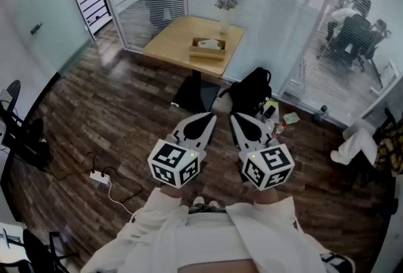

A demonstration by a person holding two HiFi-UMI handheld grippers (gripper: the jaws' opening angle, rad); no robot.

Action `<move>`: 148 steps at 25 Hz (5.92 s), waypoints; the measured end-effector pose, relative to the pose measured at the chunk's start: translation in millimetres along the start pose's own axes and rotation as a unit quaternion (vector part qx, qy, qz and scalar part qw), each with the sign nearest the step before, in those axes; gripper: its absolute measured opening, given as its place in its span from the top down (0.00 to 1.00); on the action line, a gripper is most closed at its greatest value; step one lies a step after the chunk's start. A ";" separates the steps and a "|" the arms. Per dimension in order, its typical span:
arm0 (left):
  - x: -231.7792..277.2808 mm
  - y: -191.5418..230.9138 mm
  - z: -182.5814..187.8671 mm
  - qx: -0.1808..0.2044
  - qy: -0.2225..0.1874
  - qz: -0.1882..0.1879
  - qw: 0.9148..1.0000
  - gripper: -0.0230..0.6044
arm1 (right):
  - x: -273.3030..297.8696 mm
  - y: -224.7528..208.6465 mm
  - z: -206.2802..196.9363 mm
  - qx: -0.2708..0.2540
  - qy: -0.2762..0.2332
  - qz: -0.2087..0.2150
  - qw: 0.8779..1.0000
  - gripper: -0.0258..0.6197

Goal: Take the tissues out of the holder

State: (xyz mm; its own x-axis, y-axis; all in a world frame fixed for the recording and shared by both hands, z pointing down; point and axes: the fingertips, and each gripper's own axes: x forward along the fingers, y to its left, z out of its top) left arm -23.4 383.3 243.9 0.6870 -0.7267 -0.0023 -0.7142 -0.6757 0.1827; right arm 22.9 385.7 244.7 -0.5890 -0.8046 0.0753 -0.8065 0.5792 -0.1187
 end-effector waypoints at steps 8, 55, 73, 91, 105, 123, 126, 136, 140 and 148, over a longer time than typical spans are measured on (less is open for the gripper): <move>-0.6 3.2 -19.4 -0.012 0.023 0.013 1.000 0.95 | -2.4 0.9 -10.4 -0.004 0.016 0.002 1.000 0.94; 216.9 243.6 -22.5 -0.019 0.062 -0.029 0.997 0.95 | 266.9 -159.2 -22.0 0.019 0.056 0.013 0.998 0.94; 285.6 333.4 -36.3 -0.067 0.054 0.030 0.996 0.95 | 342.3 -225.9 -36.9 0.061 0.076 0.015 0.995 0.94; 413.3 402.3 -23.8 -0.057 0.068 0.035 0.995 0.95 | 439.5 -342.6 -25.5 0.057 0.090 0.046 0.993 0.94; 431.8 423.9 -37.6 -0.056 0.090 0.051 0.993 0.95 | 460.7 -360.8 -33.9 0.069 0.105 0.070 0.990 0.94; 439.7 429.3 -54.1 -0.065 0.136 -0.003 0.989 0.95 | 483.8 -365.8 -39.5 0.082 0.119 0.048 0.988 0.94; 439.9 422.5 -55.2 -0.058 0.139 -0.021 0.988 0.95 | 481.8 -363.0 -40.4 0.084 0.122 0.054 0.988 0.94; 444.5 425.2 -72.4 -0.055 0.158 -0.039 0.985 0.95 | 491.2 -361.3 -57.3 0.090 0.141 0.041 0.985 0.94; 443.0 431.8 -81.0 -0.058 0.165 -0.039 0.984 0.95 | 488.2 -360.5 -62.4 0.096 0.144 0.037 0.984 0.94; 447.8 448.2 -92.4 -0.075 0.175 -0.052 0.980 0.95 | 493.3 -367.8 -72.7 0.117 0.144 0.031 0.982 0.94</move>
State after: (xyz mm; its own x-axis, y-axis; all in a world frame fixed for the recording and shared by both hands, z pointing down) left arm -23.5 -233.5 415.5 0.7778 -0.5501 0.3038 -0.6280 -0.6990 0.3421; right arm 25.2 -214.8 397.4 -0.6541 -0.6791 0.3331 -0.7543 0.5529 -0.3541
